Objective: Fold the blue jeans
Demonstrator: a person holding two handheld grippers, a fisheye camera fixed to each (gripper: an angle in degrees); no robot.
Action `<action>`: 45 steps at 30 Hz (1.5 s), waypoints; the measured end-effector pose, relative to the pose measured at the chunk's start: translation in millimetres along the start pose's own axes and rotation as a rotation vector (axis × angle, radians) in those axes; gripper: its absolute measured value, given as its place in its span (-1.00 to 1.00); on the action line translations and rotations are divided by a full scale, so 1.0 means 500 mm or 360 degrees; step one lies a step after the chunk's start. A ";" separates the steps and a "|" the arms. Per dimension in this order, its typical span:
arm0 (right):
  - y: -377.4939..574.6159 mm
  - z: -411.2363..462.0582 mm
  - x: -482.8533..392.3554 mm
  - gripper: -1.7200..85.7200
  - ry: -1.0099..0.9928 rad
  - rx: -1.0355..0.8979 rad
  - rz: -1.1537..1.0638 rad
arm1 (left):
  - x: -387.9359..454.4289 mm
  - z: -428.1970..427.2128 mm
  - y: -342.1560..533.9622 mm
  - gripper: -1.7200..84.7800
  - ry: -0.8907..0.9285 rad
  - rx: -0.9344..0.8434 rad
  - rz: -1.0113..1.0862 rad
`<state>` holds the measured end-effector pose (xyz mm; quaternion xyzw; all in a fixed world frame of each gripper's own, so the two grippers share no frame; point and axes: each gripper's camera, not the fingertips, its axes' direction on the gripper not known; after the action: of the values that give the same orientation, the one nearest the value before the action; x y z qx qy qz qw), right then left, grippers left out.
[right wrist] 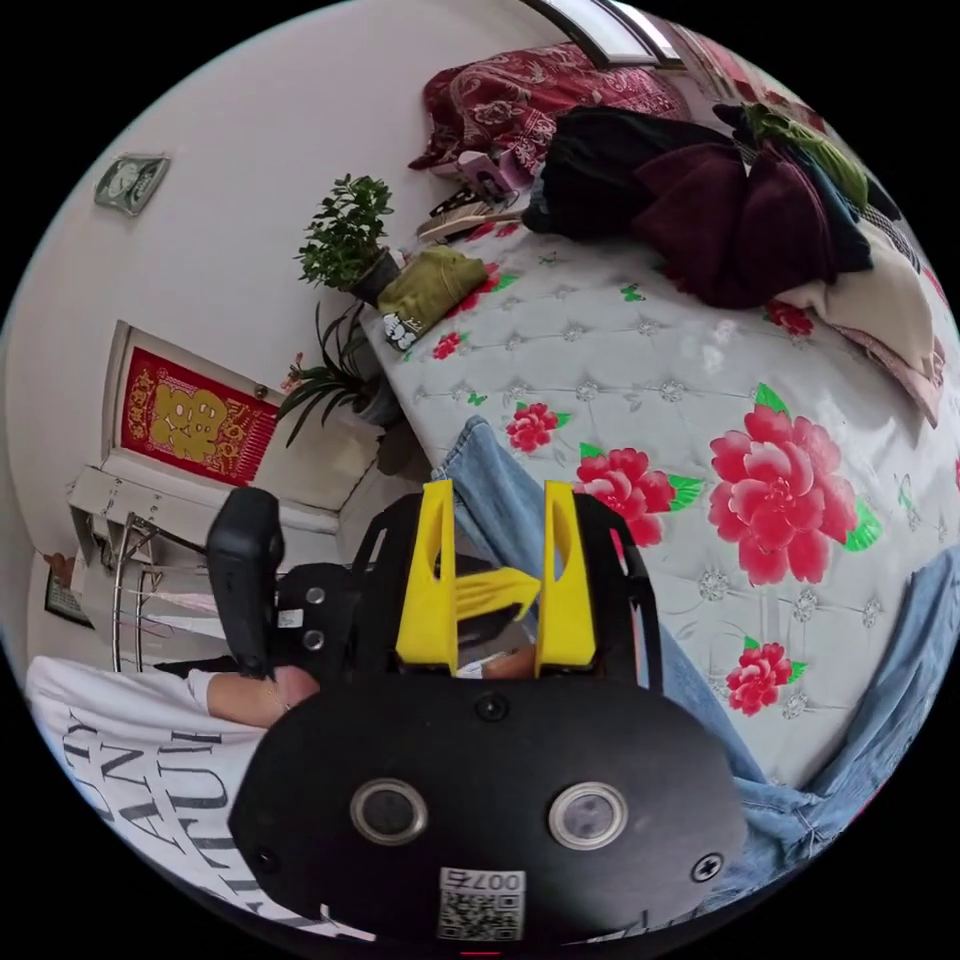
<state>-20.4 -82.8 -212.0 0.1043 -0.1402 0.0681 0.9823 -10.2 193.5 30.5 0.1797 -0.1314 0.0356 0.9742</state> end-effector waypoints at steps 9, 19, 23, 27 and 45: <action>0.033 -0.067 -0.013 -0.73 0.0013 0.0105 -0.0068 | 0.059 0.026 -0.016 -0.98 -0.0020 -0.0021 0.0118; 0.046 -0.077 -0.017 -0.73 0.0202 0.0140 -0.0021 | 0.071 0.063 -0.023 -0.98 -0.0025 -0.0093 0.0013; 0.051 -0.071 -0.011 -0.74 0.0118 0.0111 -0.0048 | 0.079 0.070 -0.032 -0.98 -0.0129 -0.0079 0.0016; 0.038 -0.046 -0.007 -0.74 0.0103 0.0090 -0.0010 | 0.074 0.093 -0.041 -0.98 -0.0048 -0.0088 -0.0083; 0.189 0.207 -0.032 -0.71 0.0391 -0.0488 -0.0577 | -0.179 0.112 0.038 -0.88 -0.0527 -0.0240 -0.0607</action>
<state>-78.3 -15.8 -102.1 -0.0315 -0.0077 -0.1188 0.9924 -112.1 189.0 63.3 0.1315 -0.2552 -0.1886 0.9392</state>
